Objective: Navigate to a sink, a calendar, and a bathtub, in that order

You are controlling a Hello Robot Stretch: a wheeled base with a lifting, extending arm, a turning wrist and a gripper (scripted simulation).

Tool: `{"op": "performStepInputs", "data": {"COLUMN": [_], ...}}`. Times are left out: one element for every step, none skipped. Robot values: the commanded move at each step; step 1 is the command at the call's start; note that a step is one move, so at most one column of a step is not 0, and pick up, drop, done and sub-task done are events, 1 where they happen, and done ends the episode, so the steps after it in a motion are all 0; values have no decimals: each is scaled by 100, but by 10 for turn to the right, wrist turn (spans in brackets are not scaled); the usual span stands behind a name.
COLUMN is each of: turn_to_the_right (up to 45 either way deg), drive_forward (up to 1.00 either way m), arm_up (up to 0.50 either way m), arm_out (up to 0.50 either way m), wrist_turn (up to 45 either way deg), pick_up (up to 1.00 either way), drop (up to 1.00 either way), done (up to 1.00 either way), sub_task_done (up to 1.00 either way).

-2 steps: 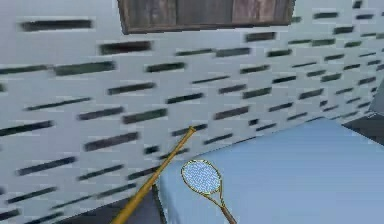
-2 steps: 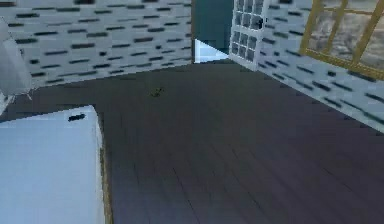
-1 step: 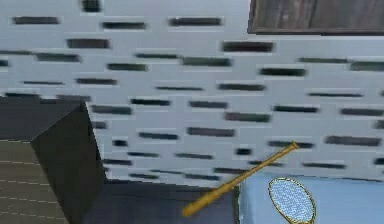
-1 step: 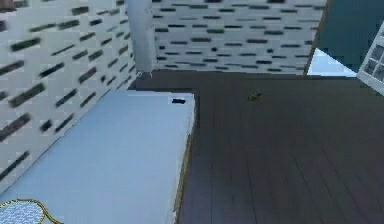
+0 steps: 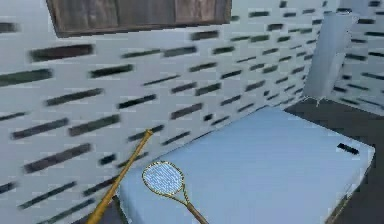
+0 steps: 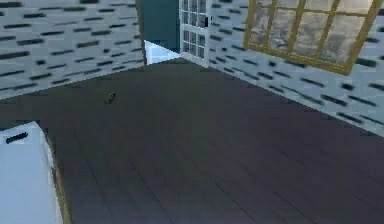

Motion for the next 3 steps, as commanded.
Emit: {"op": "performStepInputs", "data": {"turn_to_the_right": [450, 450, 240], "drive_forward": [0, 0, 0], "arm_up": [0, 0, 0], "arm_out": [0, 0, 0], "wrist_turn": [0, 0, 0], "pick_up": [0, 0, 0], "drop": [0, 0, 0], "done": [0, 0, 0], "sub_task_done": [0, 0, 0]}}
